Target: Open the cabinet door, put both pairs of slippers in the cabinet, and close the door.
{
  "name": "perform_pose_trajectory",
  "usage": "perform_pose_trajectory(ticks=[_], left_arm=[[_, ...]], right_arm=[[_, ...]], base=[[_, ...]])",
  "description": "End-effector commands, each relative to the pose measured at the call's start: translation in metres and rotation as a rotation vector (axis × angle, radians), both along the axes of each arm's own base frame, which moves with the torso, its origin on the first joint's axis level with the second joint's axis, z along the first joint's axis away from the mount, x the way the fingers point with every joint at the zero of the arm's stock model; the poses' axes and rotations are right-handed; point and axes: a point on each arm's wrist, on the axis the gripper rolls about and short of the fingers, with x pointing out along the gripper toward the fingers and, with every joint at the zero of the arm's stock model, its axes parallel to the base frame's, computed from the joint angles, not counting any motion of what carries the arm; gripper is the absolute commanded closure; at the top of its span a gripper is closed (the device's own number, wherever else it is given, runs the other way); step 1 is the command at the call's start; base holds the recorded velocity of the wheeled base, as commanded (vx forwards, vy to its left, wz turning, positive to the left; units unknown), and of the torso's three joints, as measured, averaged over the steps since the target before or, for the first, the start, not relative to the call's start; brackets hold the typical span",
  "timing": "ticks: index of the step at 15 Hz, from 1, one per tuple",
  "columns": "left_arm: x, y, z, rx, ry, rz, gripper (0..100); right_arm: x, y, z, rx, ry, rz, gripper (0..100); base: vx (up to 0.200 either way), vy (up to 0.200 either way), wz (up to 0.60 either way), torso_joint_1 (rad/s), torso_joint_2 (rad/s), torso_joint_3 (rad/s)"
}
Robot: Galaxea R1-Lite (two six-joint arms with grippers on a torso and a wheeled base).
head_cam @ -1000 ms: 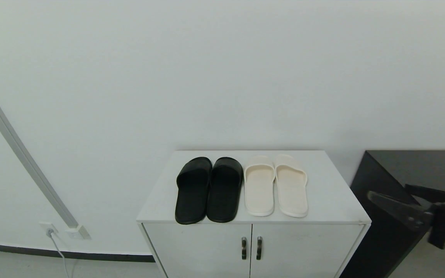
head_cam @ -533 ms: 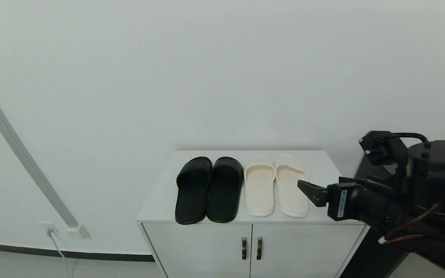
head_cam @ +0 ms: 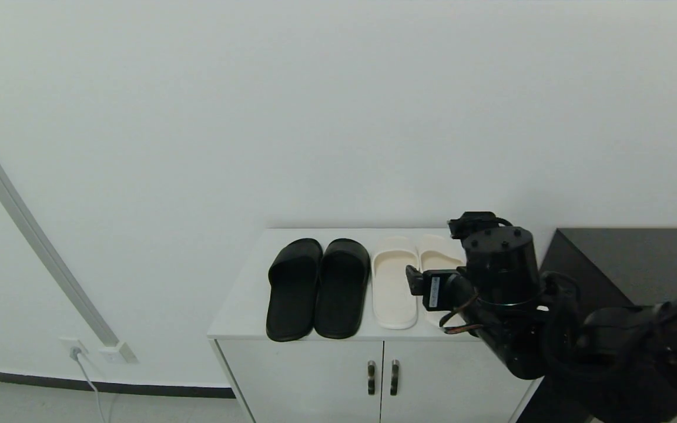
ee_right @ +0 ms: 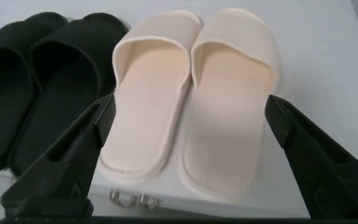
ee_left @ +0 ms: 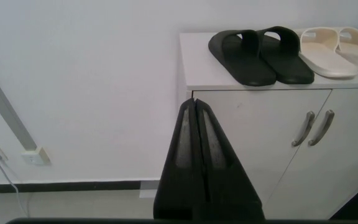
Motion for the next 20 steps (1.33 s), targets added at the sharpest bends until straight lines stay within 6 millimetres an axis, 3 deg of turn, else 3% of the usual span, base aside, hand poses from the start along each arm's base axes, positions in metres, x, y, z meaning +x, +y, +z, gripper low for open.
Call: perform_pose_trajectory(ticks=[1,12,20], left_arm=[[0.0,0.0,0.0,0.0,0.0,0.0,100],[0.0,0.0,0.0,0.0,0.0,0.0,100],[0.0,0.0,0.0,0.0,0.0,0.0,100]], right_arm=[[0.022,0.02,-0.027,-0.04,0.031,-0.026,0],[0.094,0.037,-0.059,-0.057,0.009,-0.124,0],[0.122,0.04,-0.067,-0.071,-0.016,-0.15,0]], base=[[0.0,0.0,0.0,0.0,0.0,0.0],[0.0,0.0,0.0,0.0,0.0,0.0],[0.0,0.0,0.0,0.0,0.0,0.0]])
